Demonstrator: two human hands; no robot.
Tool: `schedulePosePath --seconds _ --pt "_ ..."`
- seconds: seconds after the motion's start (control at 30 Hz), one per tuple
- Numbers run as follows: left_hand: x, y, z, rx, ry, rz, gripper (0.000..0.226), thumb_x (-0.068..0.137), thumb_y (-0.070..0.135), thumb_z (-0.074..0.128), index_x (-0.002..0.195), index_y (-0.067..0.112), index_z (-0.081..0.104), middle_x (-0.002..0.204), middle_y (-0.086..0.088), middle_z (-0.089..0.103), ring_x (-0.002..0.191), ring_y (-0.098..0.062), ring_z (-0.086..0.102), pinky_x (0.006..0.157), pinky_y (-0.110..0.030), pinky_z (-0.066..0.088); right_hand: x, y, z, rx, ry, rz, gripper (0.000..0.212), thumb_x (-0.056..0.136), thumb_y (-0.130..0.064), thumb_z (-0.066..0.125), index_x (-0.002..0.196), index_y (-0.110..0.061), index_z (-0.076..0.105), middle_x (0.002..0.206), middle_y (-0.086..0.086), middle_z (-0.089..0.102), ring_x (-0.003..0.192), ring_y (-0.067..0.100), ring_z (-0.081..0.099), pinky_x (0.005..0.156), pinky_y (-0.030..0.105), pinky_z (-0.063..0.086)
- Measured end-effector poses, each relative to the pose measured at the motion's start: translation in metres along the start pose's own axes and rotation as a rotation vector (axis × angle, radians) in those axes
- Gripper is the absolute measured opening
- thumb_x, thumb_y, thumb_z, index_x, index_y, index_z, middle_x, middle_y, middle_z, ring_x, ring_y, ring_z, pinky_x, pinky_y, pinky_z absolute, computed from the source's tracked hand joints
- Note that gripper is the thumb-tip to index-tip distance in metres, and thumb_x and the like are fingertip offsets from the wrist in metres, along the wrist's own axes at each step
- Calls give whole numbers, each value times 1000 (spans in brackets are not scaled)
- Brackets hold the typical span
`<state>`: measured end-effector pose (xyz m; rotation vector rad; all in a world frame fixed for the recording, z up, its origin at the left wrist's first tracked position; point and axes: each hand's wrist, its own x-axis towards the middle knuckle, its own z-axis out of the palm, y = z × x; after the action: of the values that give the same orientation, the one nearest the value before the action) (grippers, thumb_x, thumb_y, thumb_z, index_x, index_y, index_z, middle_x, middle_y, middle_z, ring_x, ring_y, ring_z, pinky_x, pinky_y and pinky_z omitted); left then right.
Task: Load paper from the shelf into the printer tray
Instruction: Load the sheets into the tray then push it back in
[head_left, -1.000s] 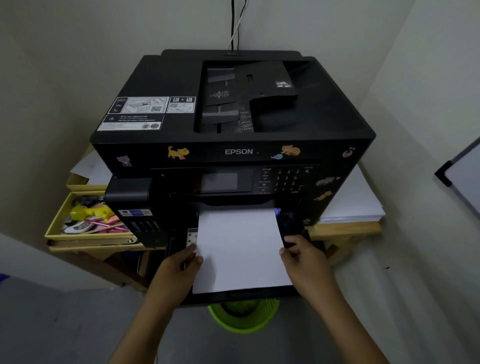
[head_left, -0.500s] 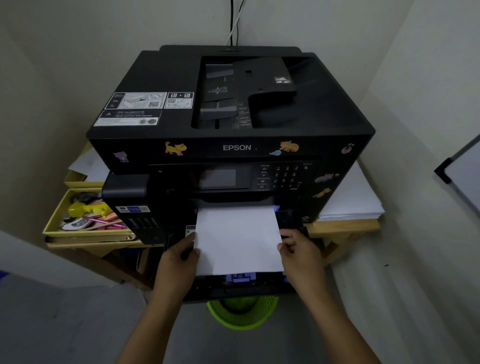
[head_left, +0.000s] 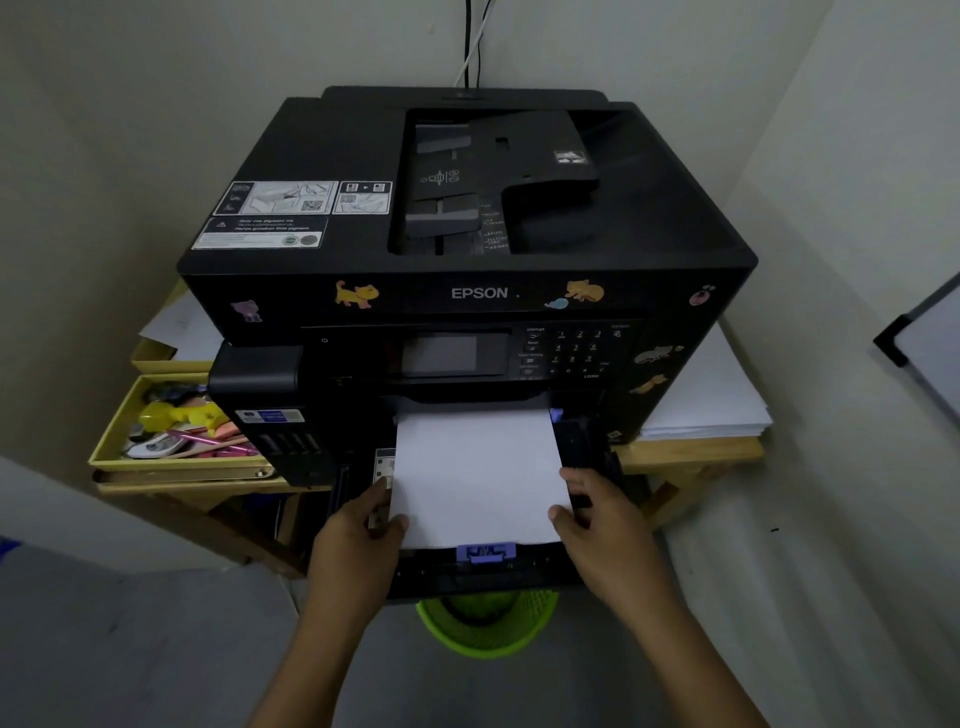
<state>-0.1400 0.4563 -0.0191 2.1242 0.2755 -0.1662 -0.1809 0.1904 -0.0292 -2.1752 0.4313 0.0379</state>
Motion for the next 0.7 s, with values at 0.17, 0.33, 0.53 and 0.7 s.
schedulePosePath --seconds 0.17,0.33,0.53,0.7 --pt "4 -10 2 -27 -4 6 60 89 5 77 145 15 57 140 -8 64 128 -24 61 109 -41 50 1 5 0 92 -29 60 51 98 -12 71 141 -33 57 132 -8 61 108 5 64 89 29 57" --pt "3 -11 5 -56 39 48 53 89 1 75 139 14 63 134 -6 68 118 -12 59 102 -29 48 4 2 9 71 16 44 50 99 -10 70 142 -31 57 133 -7 58 102 -1 60 83 23 50" --pt "6 -12 5 -9 11 97 58 90 4 76 144 15 58 140 -5 64 126 -24 62 102 -29 50 2 6 6 59 -3 -24 54 95 -23 74 144 -34 55 134 -9 56 109 7 63 96 37 58" --pt "6 -19 -4 163 -100 238 80 76 -2 86 148 11 53 148 -2 53 118 -25 66 100 -42 58 -3 17 0 -20 -123 -123 71 89 -16 81 150 -35 50 140 -11 44 111 -3 61 95 15 55"
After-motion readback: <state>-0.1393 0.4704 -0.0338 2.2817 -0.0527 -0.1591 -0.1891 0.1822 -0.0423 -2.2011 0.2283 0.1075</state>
